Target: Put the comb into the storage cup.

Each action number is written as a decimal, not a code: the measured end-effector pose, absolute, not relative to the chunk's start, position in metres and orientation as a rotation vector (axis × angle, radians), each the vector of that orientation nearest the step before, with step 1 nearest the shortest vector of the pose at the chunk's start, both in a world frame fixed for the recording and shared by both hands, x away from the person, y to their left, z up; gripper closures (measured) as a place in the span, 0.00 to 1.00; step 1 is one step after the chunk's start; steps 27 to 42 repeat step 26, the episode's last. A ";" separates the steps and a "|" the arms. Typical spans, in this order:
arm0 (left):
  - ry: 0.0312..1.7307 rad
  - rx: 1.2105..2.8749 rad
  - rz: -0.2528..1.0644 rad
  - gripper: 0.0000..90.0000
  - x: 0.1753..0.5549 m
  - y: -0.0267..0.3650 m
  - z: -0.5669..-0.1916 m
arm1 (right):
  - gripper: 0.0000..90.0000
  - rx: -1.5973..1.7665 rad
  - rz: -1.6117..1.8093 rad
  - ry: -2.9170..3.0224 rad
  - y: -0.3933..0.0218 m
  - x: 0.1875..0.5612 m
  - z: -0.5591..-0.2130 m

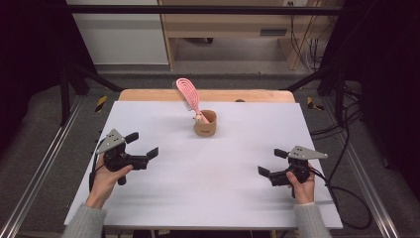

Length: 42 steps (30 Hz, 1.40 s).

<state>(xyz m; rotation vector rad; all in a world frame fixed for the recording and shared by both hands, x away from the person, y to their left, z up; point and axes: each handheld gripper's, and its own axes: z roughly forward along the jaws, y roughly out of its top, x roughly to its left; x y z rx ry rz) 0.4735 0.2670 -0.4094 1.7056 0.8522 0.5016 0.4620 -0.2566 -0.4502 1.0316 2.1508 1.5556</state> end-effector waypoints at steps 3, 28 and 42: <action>0.870 1.707 0.502 0.01 0.470 0.272 -0.417 | 0.00 1.033 1.550 2.155 -0.256 0.462 -0.451; 0.960 1.757 0.514 0.01 0.456 0.298 -0.455 | 0.00 1.028 1.545 2.168 -0.253 0.461 -0.454; 0.960 1.757 0.514 0.01 0.456 0.298 -0.455 | 0.00 1.028 1.545 2.168 -0.253 0.461 -0.454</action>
